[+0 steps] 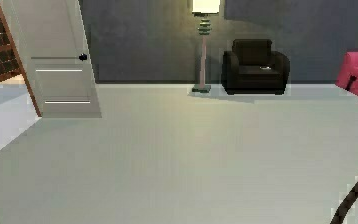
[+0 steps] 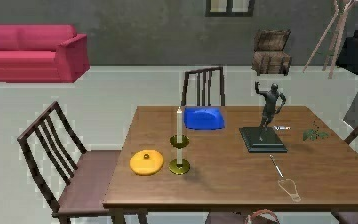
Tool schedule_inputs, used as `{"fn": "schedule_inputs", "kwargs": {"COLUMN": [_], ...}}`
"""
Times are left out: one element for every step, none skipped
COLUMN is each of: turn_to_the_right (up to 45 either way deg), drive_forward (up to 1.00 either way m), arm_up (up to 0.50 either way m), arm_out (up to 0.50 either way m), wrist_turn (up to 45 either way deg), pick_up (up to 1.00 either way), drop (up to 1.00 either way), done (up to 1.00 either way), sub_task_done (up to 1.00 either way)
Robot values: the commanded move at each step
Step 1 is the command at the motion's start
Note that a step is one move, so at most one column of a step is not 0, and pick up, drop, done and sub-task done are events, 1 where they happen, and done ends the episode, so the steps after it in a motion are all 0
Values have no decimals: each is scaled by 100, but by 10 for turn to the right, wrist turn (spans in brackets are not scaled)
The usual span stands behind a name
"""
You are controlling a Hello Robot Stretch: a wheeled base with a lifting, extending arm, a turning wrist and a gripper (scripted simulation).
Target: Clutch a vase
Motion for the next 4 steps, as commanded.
{"fn": "schedule_inputs", "kwargs": {"turn_to_the_right": [0, 0, 0, 0], "drive_forward": [0, 0, 0, 0], "arm_up": [50, 34, 0, 0], "arm_out": [0, 0, 32, 0], "wrist_turn": [0, 0, 0, 450], "pick_up": [0, 0, 0, 0], "drop": [0, 0, 0, 0], "done": [0, 0, 0, 0], "sub_task_done": [0, 0, 0, 0]}}
